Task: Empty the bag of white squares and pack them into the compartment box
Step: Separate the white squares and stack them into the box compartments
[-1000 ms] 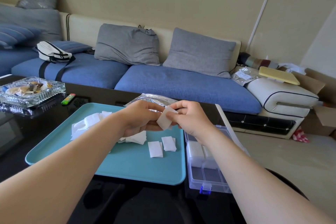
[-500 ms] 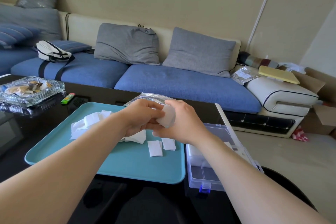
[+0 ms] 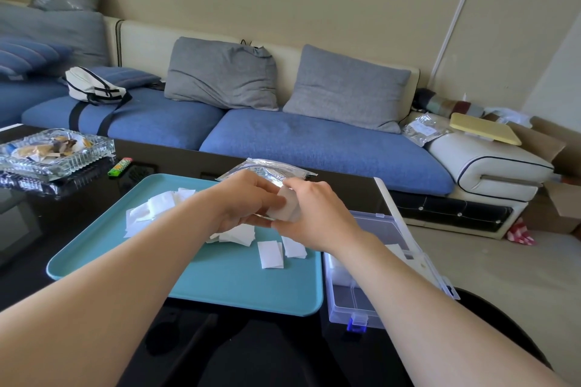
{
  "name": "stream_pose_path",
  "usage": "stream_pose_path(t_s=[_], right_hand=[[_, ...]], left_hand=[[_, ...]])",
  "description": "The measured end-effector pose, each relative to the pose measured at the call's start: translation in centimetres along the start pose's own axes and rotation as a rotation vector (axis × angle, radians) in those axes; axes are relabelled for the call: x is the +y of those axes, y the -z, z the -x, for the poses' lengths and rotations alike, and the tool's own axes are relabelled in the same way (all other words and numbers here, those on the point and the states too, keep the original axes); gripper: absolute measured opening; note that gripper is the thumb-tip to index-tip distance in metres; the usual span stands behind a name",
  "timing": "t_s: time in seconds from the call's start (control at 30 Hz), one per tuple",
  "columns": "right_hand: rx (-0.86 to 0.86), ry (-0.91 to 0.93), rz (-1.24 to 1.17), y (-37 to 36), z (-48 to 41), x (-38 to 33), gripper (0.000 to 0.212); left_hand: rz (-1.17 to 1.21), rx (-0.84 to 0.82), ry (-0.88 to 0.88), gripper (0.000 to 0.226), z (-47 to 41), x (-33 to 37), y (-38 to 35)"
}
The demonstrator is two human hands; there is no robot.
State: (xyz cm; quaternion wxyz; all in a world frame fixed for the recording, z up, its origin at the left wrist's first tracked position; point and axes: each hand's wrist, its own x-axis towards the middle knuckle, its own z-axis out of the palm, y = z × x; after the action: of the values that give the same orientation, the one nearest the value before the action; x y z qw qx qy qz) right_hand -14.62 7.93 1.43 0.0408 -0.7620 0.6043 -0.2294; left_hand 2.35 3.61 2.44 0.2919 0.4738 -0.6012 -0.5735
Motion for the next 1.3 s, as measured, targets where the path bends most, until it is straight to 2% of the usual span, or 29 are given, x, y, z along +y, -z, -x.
stream_pose_path(t_s=[0.07,0.1,0.2,0.27,0.33,0.37,0.53,0.6,0.67,0.73,0.9,1.0,1.03,1.1,1.17,1.2,1.3], right_hand=[[-0.1,-0.078,0.008,0.0,-0.1,0.1,0.056],[-0.163,-0.13,0.029,-0.2,-0.2,0.2,0.056],[-0.31,-0.178,0.131,-1.7,-0.2,1.1,0.031],[-0.374,-0.174,0.13,-2.7,0.0,1.3,0.01],[-0.454,-0.093,0.115,-3.4,0.1,1.0,0.042],[-0.484,-0.053,0.13,-3.7,0.0,0.6,0.05],[-0.558,0.01,0.282,-4.2,-0.6,-1.1,0.058],[-0.606,-0.032,0.326,-4.4,-0.9,-1.5,0.049],[-0.604,-0.05,0.319,-4.4,-0.9,-1.8,0.028],[-0.598,-0.069,0.298,-4.3,-0.9,-1.9,0.033],[-0.608,-0.057,0.238,-3.9,-0.4,-2.2,0.027],[-0.631,-0.081,0.19,-3.3,-0.1,-2.2,0.046],[-0.64,-0.078,0.181,-3.2,0.0,-2.2,0.045],[-0.654,-0.066,0.185,-3.6,0.1,-2.1,0.025],[-0.644,-0.067,0.146,-3.6,0.4,-2.3,0.027],[-0.631,-0.062,0.121,-3.4,0.5,-2.3,0.021],[-0.533,-0.062,-0.093,-2.0,0.4,-2.0,0.025]], left_hand=[[-0.023,0.083,0.027,0.016,-0.3,-0.3,0.2],[-0.052,0.141,0.035,0.017,-0.5,-0.6,0.3],[-0.153,0.278,0.036,0.016,-0.8,-1.1,0.7],[-0.18,0.302,0.042,0.014,-0.8,-1.3,1.0],[-0.196,0.303,0.042,0.014,-0.7,-1.3,1.1],[-0.199,0.307,0.04,0.014,-0.7,-1.3,1.2],[-0.2,0.339,0.043,0.013,-0.8,-1.4,1.5],[-0.201,0.343,0.039,0.015,-0.9,-1.5,1.5],[-0.206,0.335,0.023,0.019,-0.9,-1.6,1.5],[-0.209,0.318,0.007,0.019,-1.0,-1.6,1.5],[-0.24,0.284,-0.002,0.019,-1.0,-1.6,1.3],[-0.254,0.266,-0.008,0.02,-1.0,-1.6,1.1],[-0.25,0.262,-0.011,0.019,-1.0,-1.6,1.0],[-0.239,0.259,-0.012,0.019,-1.0,-1.6,0.9],[-0.229,0.251,-0.013,0.02,-1.1,-1.6,0.9],[-0.222,0.24,-0.017,0.02,-1.1,-1.6,0.9],[-0.195,0.186,-0.034,0.019,-0.9,-1.6,1.0]])
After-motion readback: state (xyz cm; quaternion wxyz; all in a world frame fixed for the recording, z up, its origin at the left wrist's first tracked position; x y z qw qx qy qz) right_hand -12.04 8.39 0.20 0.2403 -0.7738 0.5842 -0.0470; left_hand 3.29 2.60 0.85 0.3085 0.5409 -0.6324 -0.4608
